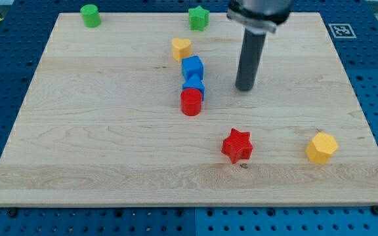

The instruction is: Slide the yellow hexagon to the top right

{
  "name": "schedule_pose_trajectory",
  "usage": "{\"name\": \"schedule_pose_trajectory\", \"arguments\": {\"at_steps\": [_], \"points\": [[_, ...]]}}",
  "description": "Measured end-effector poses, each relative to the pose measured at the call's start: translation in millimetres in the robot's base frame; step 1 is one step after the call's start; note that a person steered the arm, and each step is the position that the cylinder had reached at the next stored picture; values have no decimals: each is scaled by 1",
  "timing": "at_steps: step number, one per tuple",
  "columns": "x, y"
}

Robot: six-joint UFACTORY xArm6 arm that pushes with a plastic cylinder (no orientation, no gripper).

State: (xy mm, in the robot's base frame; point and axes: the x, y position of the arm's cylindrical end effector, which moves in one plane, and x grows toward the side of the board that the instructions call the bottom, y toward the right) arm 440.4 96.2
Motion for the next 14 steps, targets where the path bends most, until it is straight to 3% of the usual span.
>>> {"name": "schedule_pose_trajectory", "arguments": {"at_steps": [2,3,5,9,12,14], "points": [[107,5],[134,29],[113,75],[129,158],[53,158],[18,127]]}}
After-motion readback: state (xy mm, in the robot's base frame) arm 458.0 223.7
